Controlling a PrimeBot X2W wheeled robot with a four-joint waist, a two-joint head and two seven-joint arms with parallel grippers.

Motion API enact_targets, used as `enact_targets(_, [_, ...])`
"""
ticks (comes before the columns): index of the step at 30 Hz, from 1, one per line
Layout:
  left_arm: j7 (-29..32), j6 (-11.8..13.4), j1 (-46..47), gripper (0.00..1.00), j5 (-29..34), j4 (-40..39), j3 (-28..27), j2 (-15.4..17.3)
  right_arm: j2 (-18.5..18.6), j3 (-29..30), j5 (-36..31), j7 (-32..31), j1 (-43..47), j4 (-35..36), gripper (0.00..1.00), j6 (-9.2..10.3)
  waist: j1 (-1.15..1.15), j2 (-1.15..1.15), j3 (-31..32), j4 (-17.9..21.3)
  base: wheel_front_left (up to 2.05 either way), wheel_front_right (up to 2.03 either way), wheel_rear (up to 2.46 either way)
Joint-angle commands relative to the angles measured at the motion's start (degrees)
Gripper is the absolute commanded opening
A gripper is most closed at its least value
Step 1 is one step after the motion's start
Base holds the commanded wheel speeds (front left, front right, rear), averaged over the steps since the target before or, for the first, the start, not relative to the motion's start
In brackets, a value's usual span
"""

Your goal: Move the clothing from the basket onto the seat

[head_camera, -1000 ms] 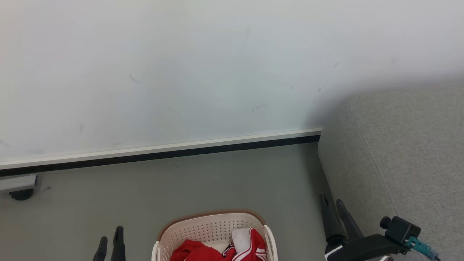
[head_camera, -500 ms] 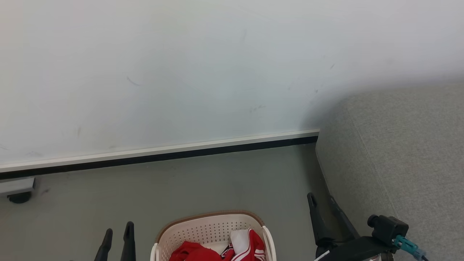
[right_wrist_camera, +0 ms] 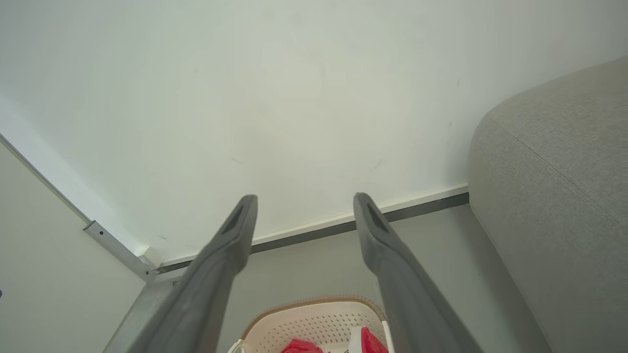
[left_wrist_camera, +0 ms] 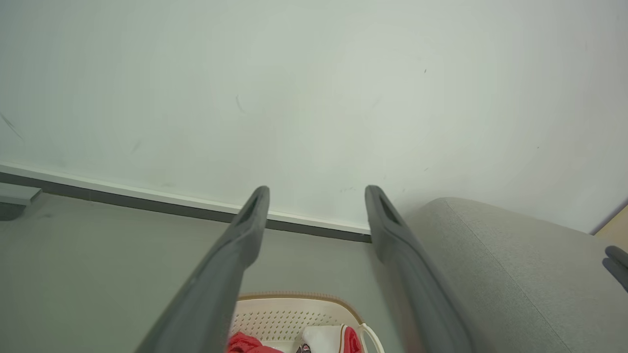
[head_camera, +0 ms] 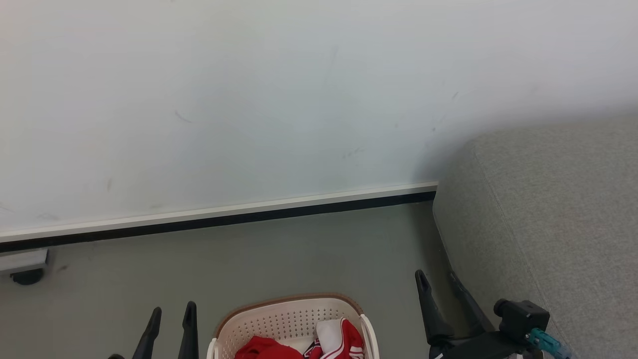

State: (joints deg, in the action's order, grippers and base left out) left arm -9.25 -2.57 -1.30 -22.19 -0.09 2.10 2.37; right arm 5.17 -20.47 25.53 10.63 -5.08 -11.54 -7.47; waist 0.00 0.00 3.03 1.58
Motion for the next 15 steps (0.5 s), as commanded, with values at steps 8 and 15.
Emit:
enact_targets(8, [-1.71, 0.57, -1.52, 1.0, 5.46, -1.54, -0.23, 0.51, -0.73, 0.75, -6.59, 1.27, 1.02, 0.19, 1.0, -0.03, 0.0, 0.0, 0.84, 0.49, 0.0, 0.0, 0.0])
enact_targets(15, [-2.76, 1.08, -2.27, 1.0, 9.0, -1.62, -0.55, 0.56, -0.79, 1.07, -10.57, 2.1, 1.89, 0.13, 1.0, -0.03, 0.0, 0.0, 1.36, 0.66, 0.0, 0.0, 0.0])
